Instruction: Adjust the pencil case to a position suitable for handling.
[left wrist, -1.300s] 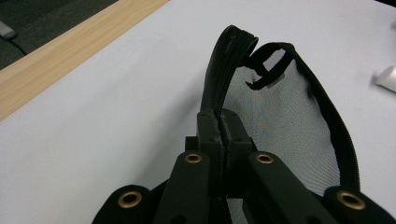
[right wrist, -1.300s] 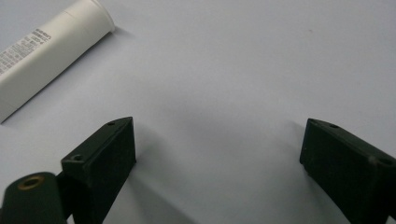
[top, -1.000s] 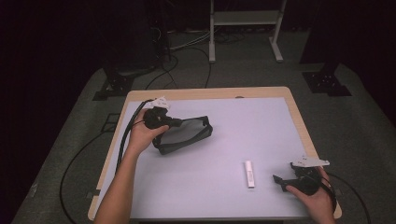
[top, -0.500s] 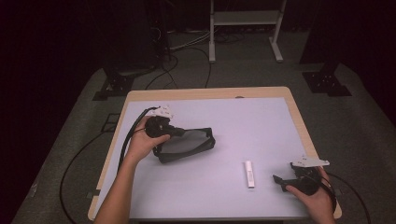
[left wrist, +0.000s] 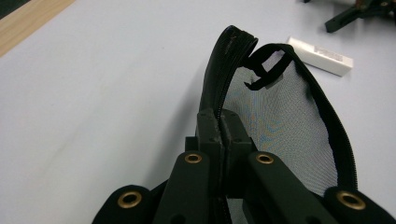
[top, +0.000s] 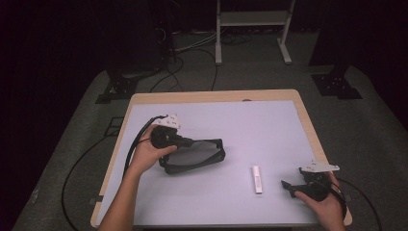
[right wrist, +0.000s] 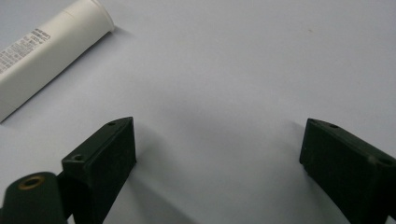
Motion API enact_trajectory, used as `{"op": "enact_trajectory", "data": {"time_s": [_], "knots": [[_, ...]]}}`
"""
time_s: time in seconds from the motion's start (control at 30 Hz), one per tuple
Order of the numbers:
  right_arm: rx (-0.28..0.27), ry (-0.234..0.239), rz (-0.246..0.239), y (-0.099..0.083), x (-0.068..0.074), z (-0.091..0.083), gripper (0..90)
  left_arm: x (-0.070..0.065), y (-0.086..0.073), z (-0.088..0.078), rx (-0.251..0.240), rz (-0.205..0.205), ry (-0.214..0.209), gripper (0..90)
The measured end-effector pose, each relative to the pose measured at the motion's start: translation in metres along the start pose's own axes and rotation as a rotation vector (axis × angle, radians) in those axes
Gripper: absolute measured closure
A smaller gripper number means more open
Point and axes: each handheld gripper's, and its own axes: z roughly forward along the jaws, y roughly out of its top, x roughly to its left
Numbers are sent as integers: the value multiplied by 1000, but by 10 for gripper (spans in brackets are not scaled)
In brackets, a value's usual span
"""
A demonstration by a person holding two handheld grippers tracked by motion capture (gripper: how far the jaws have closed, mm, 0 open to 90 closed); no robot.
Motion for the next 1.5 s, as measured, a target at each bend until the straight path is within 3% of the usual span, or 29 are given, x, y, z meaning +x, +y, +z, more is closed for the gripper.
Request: {"op": "enact_trajectory", "data": {"time_s": [0.4,0.97,1.5], "knots": [[0,1,0,0,0,0,98,-14,4,7,13,41,-79,888],[0,0,-1,0,0,0,98,-25,0,28,56,61,-192,888],[1,2,1,0,0,0,99,-28,-4,43,82,68,-244,881]]}}
